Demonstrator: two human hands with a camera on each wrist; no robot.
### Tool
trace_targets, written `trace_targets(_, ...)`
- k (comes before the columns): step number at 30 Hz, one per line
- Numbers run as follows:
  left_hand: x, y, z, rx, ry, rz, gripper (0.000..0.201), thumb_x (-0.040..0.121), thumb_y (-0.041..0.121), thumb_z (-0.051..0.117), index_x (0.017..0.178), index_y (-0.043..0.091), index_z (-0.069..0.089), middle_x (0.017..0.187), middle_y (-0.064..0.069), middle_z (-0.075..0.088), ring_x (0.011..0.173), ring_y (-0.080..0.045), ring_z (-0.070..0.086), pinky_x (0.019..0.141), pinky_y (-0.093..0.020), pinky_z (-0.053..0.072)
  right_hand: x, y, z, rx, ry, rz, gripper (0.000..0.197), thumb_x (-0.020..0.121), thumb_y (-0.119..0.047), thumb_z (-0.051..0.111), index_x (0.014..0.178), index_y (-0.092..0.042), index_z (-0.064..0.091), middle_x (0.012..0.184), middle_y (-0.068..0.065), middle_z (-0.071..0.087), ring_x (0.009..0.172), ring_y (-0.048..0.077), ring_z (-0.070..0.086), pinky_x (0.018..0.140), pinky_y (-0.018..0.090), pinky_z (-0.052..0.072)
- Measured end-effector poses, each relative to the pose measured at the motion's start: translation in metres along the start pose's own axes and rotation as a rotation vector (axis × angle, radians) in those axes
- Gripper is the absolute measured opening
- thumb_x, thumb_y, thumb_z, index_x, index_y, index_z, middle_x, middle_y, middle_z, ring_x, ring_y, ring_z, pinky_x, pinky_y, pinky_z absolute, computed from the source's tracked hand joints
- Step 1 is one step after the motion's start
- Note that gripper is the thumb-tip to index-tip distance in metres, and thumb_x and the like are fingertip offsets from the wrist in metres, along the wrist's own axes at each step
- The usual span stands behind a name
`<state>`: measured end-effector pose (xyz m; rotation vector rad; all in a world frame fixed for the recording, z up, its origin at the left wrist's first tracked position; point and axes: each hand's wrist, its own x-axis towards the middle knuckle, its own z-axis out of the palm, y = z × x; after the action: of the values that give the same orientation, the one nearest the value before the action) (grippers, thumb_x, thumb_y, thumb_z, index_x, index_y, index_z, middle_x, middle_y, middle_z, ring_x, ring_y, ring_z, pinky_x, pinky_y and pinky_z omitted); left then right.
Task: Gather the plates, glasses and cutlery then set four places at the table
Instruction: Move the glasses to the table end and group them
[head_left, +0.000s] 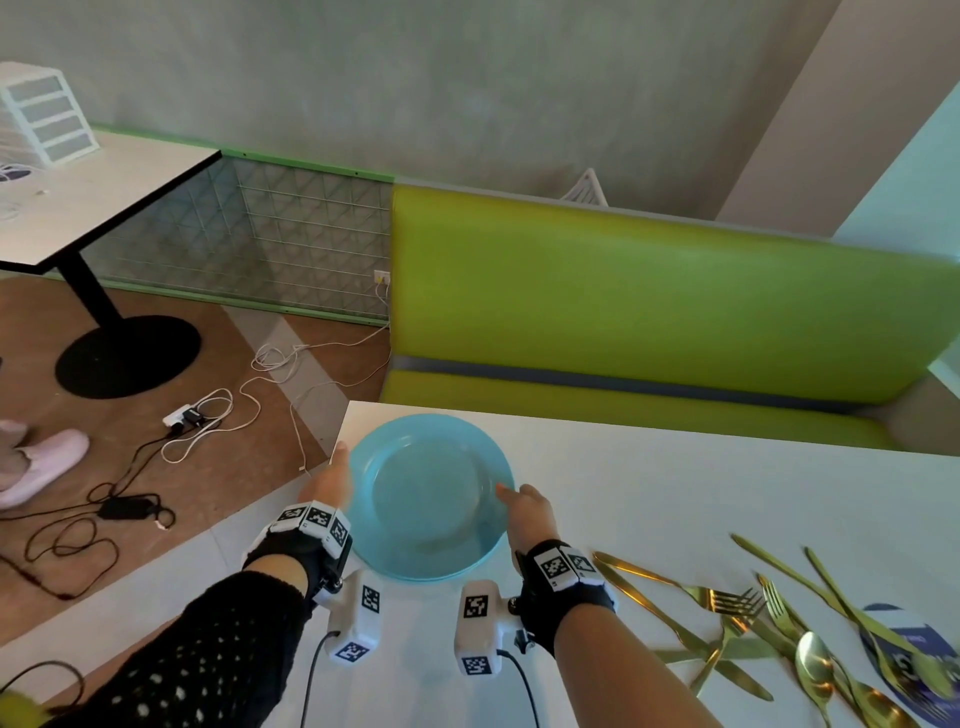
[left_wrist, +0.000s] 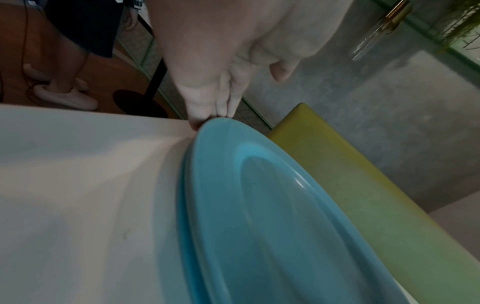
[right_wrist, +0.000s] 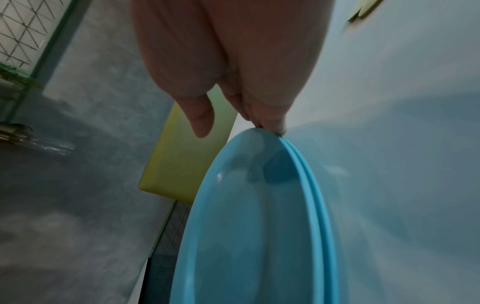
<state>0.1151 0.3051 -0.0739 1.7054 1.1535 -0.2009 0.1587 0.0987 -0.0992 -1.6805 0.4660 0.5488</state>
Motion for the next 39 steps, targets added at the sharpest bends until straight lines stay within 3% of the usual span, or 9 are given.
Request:
trace_targets(2, -0.002, -0.001, 0.000, 0.021, 0.010, 0.017, 0.067, 0.099, 0.049, 0.021, 0.137, -0.002, 0.044, 0.144, -0.022, 0.043, 0.133, -0.034, 0.041, 0.109, -0.037, 0.030, -0.004, -0.002, -0.003, -0.012, 0.012, 0.014, 0.057, 0.091, -0.018, 0.057, 0.141, -0.003, 0.034, 0.139, 0.016, 0.045, 0.127, 0.031, 0.045, 0.104, 0.039, 0.038)
trace_targets(4, -0.009, 0.002, 0.002, 0.034, 0.046, 0.050, 0.066, 0.099, 0.048, 0.023, 0.138, -0.003, 0.040, 0.143, -0.023, 0.043, 0.132, -0.035, 0.042, 0.107, -0.039, 0.031, -0.011, -0.004, -0.010, -0.058, 0.034, -0.010, 0.069, 0.092, -0.019, 0.059, 0.148, -0.002, 0.022, 0.147, 0.014, 0.036, 0.135, 0.028, 0.037, 0.109, 0.035, 0.031)
trace_targets(11, -0.048, 0.037, 0.053, 0.159, 0.153, 0.329, 0.046, 0.096, 0.024, 0.046, 0.130, -0.007, 0.047, 0.134, -0.031, 0.048, 0.129, -0.042, 0.040, 0.107, -0.043, 0.029, -0.055, -0.003, -0.099, -0.042, 0.082, -0.016, 0.051, 0.092, -0.008, 0.056, 0.138, 0.001, 0.037, 0.130, 0.019, 0.050, 0.118, 0.030, 0.050, 0.107, 0.038, 0.036)
trace_targets(14, -0.084, 0.056, 0.097, 0.188, 0.039, 0.454, 0.036, 0.093, 0.014, 0.051, 0.124, -0.003, 0.056, 0.132, -0.029, 0.052, 0.126, -0.042, 0.044, 0.105, -0.042, 0.034, -0.074, 0.012, -0.167, -0.020, 0.157, -0.022, 0.042, 0.093, -0.005, 0.052, 0.134, -0.002, 0.043, 0.108, 0.011, 0.051, 0.098, 0.022, 0.050, 0.087, 0.033, 0.045)
trace_targets(18, -0.148, 0.075, 0.160, 0.245, -0.159, 0.611, 0.021, 0.086, 0.021, 0.048, 0.074, 0.009, 0.060, 0.108, -0.030, 0.059, 0.103, -0.042, 0.053, 0.087, -0.035, 0.039, -0.100, 0.039, -0.265, -0.137, 0.364, 0.010, 0.015, 0.090, -0.014, 0.058, 0.094, -0.028, 0.052, 0.093, 0.000, 0.053, 0.085, 0.018, 0.053, 0.092, 0.035, 0.046)
trace_targets(21, -0.192, 0.081, 0.203, 0.276, -0.247, 0.654, 0.031, 0.092, 0.016, 0.047, 0.117, 0.005, 0.061, 0.128, -0.015, 0.061, 0.121, -0.034, 0.052, 0.100, -0.030, 0.038, -0.112, 0.060, -0.341, -0.197, 0.528, 0.039, 0.032, 0.088, -0.009, 0.058, 0.066, -0.033, 0.054, 0.071, -0.001, 0.050, 0.072, 0.020, 0.050, 0.079, 0.035, 0.045)
trace_targets(23, -0.219, 0.082, 0.231, 0.269, -0.295, 0.679, 0.034, 0.093, 0.016, 0.047, 0.124, 0.007, 0.057, 0.132, -0.010, 0.058, 0.126, -0.030, 0.050, 0.104, -0.029, 0.036, -0.121, 0.068, -0.388, -0.161, 0.629, 0.082, 0.012, 0.089, -0.015, 0.057, 0.089, -0.025, 0.062, 0.076, 0.004, 0.054, 0.079, 0.024, 0.053, 0.077, 0.036, 0.047)
trace_targets(26, -0.252, 0.084, 0.273, 0.282, -0.363, 0.719, 0.033, 0.094, 0.017, 0.047, 0.124, 0.008, 0.056, 0.132, -0.009, 0.059, 0.126, -0.028, 0.050, 0.106, -0.030, 0.035, -0.116, 0.084, -0.458, -0.106, 0.741, 0.141, 0.047, 0.086, -0.024, 0.063, 0.129, -0.008, 0.050, 0.104, 0.013, 0.062, 0.092, 0.029, 0.060, 0.084, 0.037, 0.052)
trace_targets(39, -0.325, 0.101, 0.438, 0.320, -0.457, 0.728, 0.028, 0.093, 0.019, 0.048, 0.119, 0.013, 0.058, 0.123, -0.004, 0.063, 0.114, -0.022, 0.059, 0.099, -0.030, 0.044, -0.030, 0.102, -0.588, -0.142, 0.788, 0.062, 0.091, 0.066, -0.019, 0.084, 0.141, -0.010, 0.033, 0.142, 0.013, 0.045, 0.131, 0.029, 0.044, 0.108, 0.036, 0.036)
